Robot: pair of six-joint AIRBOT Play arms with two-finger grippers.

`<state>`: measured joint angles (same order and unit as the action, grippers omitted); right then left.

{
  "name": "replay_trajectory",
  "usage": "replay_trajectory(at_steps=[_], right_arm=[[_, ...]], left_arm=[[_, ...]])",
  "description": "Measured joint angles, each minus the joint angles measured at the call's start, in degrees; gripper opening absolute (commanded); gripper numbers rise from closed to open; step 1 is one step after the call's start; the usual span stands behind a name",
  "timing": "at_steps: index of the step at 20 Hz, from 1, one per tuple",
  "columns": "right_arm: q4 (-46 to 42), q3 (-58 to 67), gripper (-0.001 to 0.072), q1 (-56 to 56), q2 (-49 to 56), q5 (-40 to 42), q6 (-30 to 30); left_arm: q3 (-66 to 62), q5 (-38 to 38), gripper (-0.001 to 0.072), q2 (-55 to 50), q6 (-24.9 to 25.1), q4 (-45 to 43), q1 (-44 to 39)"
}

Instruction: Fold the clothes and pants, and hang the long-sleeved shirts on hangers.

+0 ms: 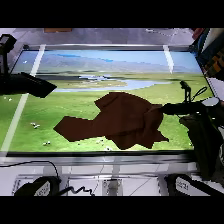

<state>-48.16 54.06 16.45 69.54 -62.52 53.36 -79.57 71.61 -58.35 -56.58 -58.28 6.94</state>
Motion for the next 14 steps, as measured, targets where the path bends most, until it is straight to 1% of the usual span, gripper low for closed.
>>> replay_trajectory(at_steps=[3,7,9,10,11,12,14], right_arm=[[-8.13,3.23,0.0014,0.00,-8.24,1.14,4.66],[-13.66,4.87,0.0014,0.00,-16.59,3.10,7.39],[-14.84,5.16,0.0014,0.00,-18.56,3.65,7.98],[-15.37,5.20,0.0014,0.00,-19.06,3.63,8.15],[-15.61,5.22,0.0014,0.00,-19.50,3.76,8.33],[-15.87,5.22,0.0014,0.00,-19.65,3.82,8.39],[-16.26,5.22,0.0014,0.00,-19.96,3.93,8.55]], left_arm=[[0.04,-2.25,0.0605,-0.33,-0.52,1.40,0.02],[0.11,-2.91,0.0605,-0.46,-1.62,5.57,0.02],[0.26,-0.79,0.0605,-0.48,-1.92,6.03,0.00],[0.61,0.66,0.0590,-0.48,-2.01,5.86,0.00],[1.27,2.45,0.0490,-0.48,-2.21,5.18,0.00],[2.29,3.89,0.0422,-0.48,-2.21,4.44,0.00],[6.08,6.25,0.0423,-0.48,-2.21,1.68,0.07]])
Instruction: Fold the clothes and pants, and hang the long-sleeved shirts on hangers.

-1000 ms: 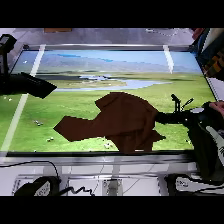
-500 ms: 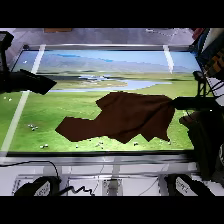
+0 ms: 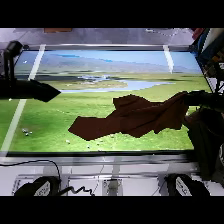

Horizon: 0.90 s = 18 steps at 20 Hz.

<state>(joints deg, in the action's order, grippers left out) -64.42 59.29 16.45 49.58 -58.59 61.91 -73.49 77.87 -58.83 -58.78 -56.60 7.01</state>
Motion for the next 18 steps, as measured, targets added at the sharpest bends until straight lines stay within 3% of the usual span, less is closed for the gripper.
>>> replay_trajectory(at_steps=[3,5,6,13,17,18], right_arm=[[-0.17,0.00,0.0014,0.00,-0.13,0.04,0.07],[-0.26,0.00,0.0014,0.00,-0.17,0.09,0.11],[-0.28,0.00,0.0014,0.00,-0.17,0.09,0.13],[-0.39,0.00,0.0015,0.00,-0.20,0.15,0.17],[-0.37,0.00,0.0014,0.00,-0.20,0.17,0.17],[-0.37,0.00,0.0014,0.00,-0.20,0.17,0.17]], left_arm=[[9.68,0.24,0.0455,-0.02,0.00,-4.83,0.59],[16.90,-2.21,0.0648,-0.02,-0.11,-6.47,1.38],[20.06,-3.76,0.0656,-0.02,-0.63,-7.02,1.81],[32.63,-13.49,0.0645,-1.46,-3.52,-8.22,7.52],[33.94,-17.00,0.0639,-7.74,-4.72,-1.14,9.94],[34.07,-17.46,0.0560,-9.75,-3.98,1.46,10.10]])
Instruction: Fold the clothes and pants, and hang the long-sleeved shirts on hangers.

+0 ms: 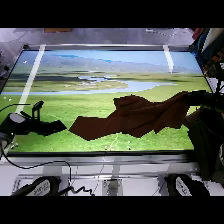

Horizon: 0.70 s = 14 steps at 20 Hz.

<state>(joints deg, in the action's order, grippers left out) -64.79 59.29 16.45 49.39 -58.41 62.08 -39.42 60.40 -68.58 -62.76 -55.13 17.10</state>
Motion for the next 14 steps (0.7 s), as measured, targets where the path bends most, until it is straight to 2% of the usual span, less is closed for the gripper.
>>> replay_trajectory(at_steps=[5,7,8,9,10,14], right_arm=[[0.00,0.00,0.0015,0.00,0.00,0.00,0.00],[0.00,0.00,0.0015,0.00,-0.02,-0.02,-0.02],[0.02,0.00,0.0014,0.00,-0.02,-0.02,-0.02],[0.02,0.00,0.0014,0.00,-0.02,-0.02,0.00],[0.02,0.00,0.0014,0.00,-0.02,0.00,-0.02],[0.22,0.55,0.0015,0.00,-0.11,-0.07,-0.02]], left_arm=[[0.22,-0.22,0.0530,-9.57,5.86,11.74,-0.35],[0.24,0.07,0.0383,-12.11,7.72,13.92,-0.90],[0.24,-0.07,0.0248,-13.03,8.52,14.36,-1.27],[0.26,-0.55,0.0067,-13.77,9.27,14.67,-1.79],[0.28,-1.07,0.0012,-14.32,10.05,14.69,-2.25],[-1.90,0.83,0.0011,-14.75,14.49,22.08,-3.06]])
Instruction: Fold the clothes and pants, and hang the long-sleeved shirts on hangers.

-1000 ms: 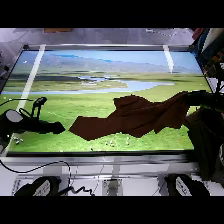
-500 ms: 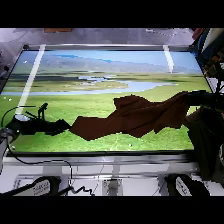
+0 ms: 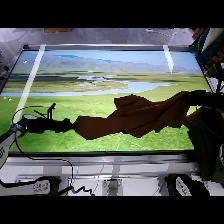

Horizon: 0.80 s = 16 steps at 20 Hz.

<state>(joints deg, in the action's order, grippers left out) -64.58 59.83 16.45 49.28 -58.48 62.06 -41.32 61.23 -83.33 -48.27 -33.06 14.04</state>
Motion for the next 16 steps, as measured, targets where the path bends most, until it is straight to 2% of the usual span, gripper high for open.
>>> replay_trajectory(at_steps=[5,8,12,16], right_arm=[[-0.04,4.59,0.0014,0.00,-0.11,-0.09,0.00],[-0.61,8.35,0.0014,-0.02,-0.79,-0.48,-0.04],[-3.41,11.89,0.0014,-0.02,-3.15,-3.32,-0.11],[-4.44,13.03,0.0014,0.00,-8.59,-9.64,-0.13]], left_arm=[[-14.03,12.46,0.0010,3.96,4.98,18.84,2.32],[-25.42,15.47,0.0010,9.57,6.10,30.36,6.21],[-35.17,11.91,0.0010,19.32,6.25,37.42,13.44],[-38.10,5.70,0.0011,28.98,6.21,37.68,19.89]])
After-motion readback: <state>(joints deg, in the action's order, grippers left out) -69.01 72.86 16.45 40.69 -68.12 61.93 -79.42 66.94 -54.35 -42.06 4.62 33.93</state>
